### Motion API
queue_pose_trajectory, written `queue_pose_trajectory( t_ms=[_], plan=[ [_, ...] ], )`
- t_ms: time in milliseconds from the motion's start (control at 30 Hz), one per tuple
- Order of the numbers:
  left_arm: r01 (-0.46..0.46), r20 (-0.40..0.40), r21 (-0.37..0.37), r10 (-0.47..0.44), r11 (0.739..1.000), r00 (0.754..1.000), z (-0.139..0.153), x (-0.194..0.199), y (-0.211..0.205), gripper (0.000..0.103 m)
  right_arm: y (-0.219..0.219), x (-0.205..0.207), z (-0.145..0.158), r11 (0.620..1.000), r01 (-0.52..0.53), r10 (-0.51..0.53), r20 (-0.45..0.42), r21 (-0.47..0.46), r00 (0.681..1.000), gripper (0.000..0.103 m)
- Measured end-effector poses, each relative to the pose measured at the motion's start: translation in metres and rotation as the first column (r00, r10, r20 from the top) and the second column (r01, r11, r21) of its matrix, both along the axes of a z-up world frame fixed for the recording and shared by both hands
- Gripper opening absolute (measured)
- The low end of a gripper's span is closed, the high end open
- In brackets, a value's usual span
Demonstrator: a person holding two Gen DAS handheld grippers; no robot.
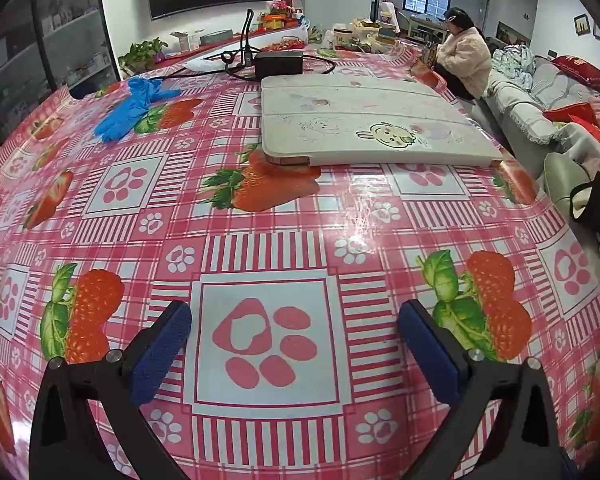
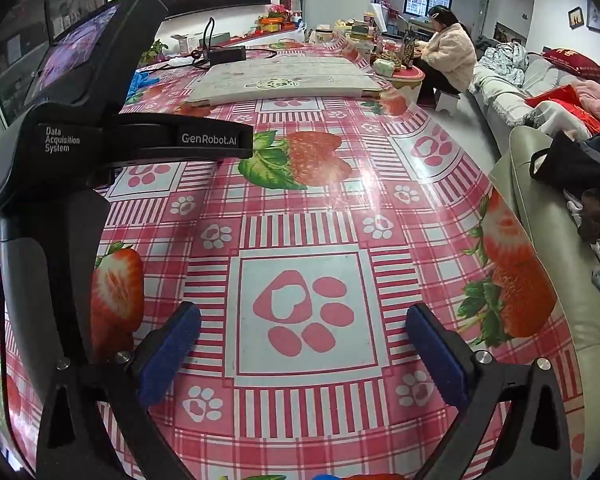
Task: Organize snacks
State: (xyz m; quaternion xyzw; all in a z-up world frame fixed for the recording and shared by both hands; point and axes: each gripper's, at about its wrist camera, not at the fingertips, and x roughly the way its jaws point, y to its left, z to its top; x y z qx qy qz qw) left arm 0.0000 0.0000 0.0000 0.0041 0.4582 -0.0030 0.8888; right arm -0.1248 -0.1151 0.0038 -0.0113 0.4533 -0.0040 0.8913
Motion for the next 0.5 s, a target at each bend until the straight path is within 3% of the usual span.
queue_pose_trajectory(
  t_ms=[500],
  plan=[
    [0.000,0.005,-0.012,0.000,1.000,1.000,0.0000,-0.0001,0.0003,0.103,0.0002,0.0002,-0.0001,1.000,0.000,0.000,0.001,0.000,1.000,0.103]
  ],
)
